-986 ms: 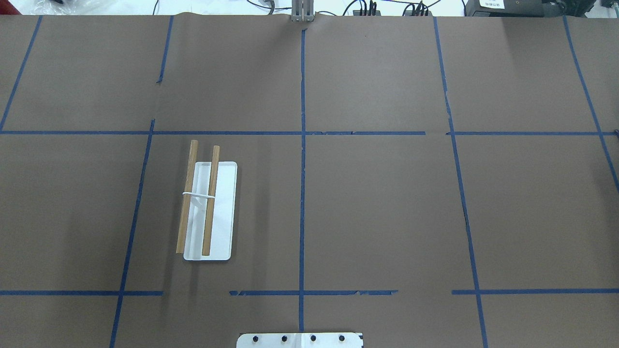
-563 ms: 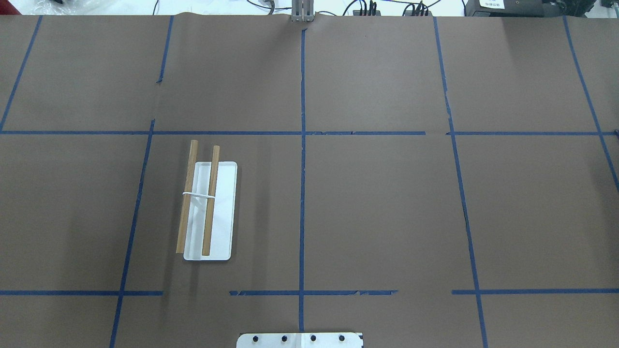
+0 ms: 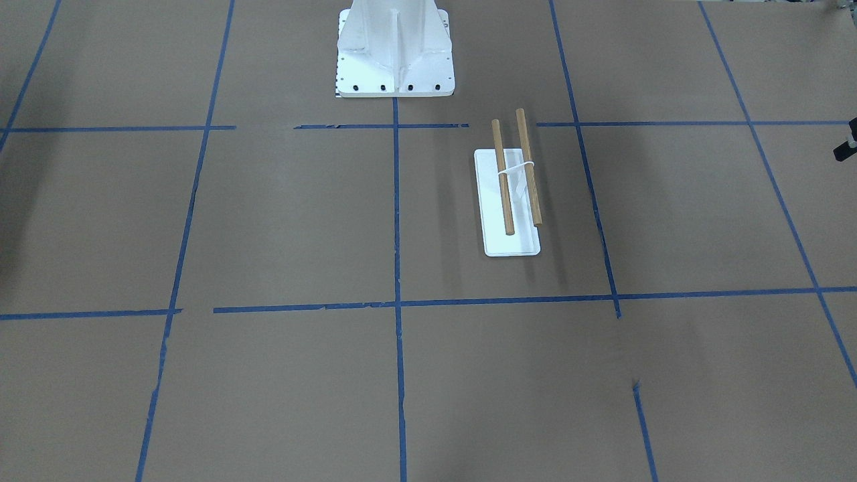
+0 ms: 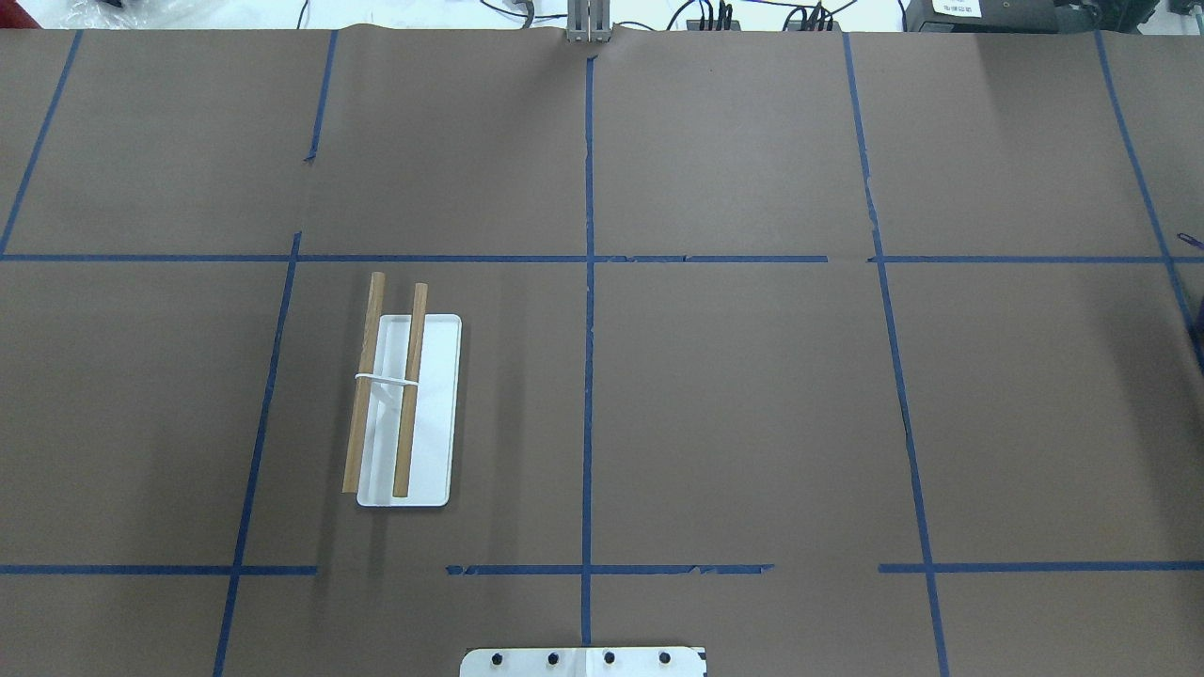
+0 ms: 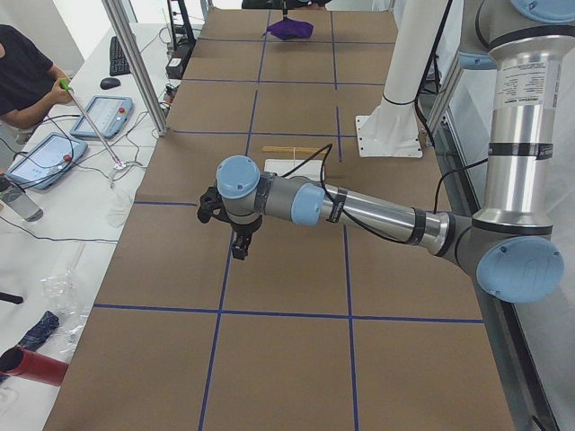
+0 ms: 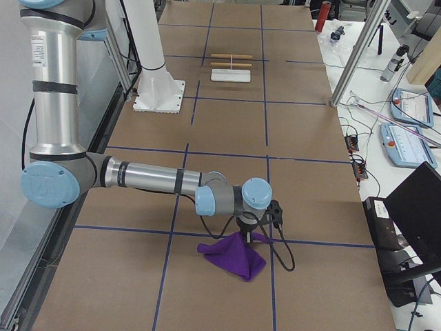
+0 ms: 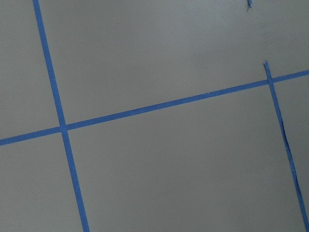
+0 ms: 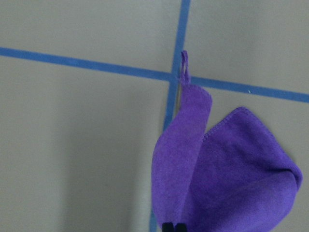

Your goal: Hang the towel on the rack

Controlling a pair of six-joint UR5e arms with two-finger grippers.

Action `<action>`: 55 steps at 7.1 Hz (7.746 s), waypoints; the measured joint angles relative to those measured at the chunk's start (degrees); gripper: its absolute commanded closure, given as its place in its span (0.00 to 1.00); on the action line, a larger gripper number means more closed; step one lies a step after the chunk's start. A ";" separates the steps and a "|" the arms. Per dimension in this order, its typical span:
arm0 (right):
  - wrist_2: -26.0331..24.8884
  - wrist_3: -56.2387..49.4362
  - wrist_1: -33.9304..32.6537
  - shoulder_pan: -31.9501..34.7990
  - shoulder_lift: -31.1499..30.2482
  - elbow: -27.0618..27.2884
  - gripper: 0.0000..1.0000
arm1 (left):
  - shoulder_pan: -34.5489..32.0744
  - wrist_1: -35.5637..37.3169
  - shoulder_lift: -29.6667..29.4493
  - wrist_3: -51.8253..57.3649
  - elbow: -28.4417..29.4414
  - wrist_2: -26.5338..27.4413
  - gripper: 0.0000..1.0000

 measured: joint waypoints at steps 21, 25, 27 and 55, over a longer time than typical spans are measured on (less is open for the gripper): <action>-11.06 87.78 -4.29 -37.91 43.07 30.28 1.00 | 43.65 -27.52 -39.27 -128.18 6.07 12.03 0.22; -11.29 87.78 -3.16 -37.91 43.76 30.62 1.00 | 44.72 -27.54 -39.87 -129.61 6.12 12.10 1.00; -11.29 87.78 -2.39 -37.89 43.68 30.88 0.91 | 44.77 -27.54 -39.75 -129.05 5.83 12.06 1.00; -13.56 85.75 6.36 -34.52 22.53 37.54 0.00 | 37.38 -27.42 -6.51 -89.98 -5.42 27.94 0.00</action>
